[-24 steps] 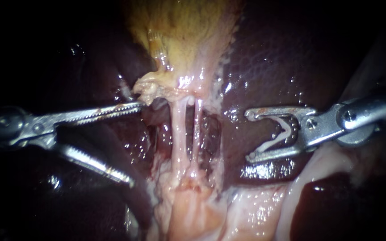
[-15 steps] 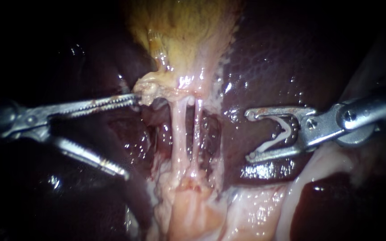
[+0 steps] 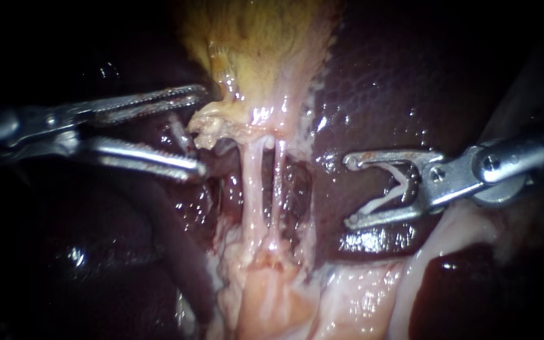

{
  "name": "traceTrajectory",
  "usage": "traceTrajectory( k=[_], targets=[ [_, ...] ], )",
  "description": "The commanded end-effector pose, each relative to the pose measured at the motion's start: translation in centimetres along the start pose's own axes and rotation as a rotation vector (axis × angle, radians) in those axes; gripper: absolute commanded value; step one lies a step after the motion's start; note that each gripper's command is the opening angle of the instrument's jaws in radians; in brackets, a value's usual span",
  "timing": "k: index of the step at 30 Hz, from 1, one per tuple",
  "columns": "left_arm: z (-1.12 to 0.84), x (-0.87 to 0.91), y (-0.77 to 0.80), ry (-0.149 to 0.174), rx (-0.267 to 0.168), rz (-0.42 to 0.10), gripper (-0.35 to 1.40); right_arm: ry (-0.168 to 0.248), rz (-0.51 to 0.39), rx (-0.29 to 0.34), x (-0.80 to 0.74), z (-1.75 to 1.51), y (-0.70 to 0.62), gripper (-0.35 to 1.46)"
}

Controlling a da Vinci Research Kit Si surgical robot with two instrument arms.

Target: Grabbing gallbladder

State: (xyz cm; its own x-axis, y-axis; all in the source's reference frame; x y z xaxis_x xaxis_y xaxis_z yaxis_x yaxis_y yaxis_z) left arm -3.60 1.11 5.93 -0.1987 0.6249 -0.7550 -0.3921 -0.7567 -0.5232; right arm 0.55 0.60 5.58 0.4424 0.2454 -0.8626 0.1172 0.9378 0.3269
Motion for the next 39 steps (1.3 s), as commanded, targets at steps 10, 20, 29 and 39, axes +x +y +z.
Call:
traceTrajectory(
  k=[10, 20, 29, 39],
  targets=[
    [0.04, -0.07, -0.11, 0.003, 0.0, -0.036, -0.2, 0.0, 0.0, 0.0, 0.0, -0.01, 0.0, 0.5],
    [-0.09, -0.06, -0.16, -0.047, -0.011, -0.063, -0.35, 0.0, -0.001, 0.001, -0.01, -0.01, -0.01, 0.5],
    [-0.35, 0.28, -0.09, -0.054, -0.022, -0.098, -0.35, 0.0, 0.0, 0.001, -0.01, -0.04, 0.0, 0.5],
    [-0.68, 0.57, -0.07, -0.022, -0.014, -0.119, -0.35, 0.0, 0.0, 0.001, 0.0, -0.03, 0.0, 0.5]
  ],
)
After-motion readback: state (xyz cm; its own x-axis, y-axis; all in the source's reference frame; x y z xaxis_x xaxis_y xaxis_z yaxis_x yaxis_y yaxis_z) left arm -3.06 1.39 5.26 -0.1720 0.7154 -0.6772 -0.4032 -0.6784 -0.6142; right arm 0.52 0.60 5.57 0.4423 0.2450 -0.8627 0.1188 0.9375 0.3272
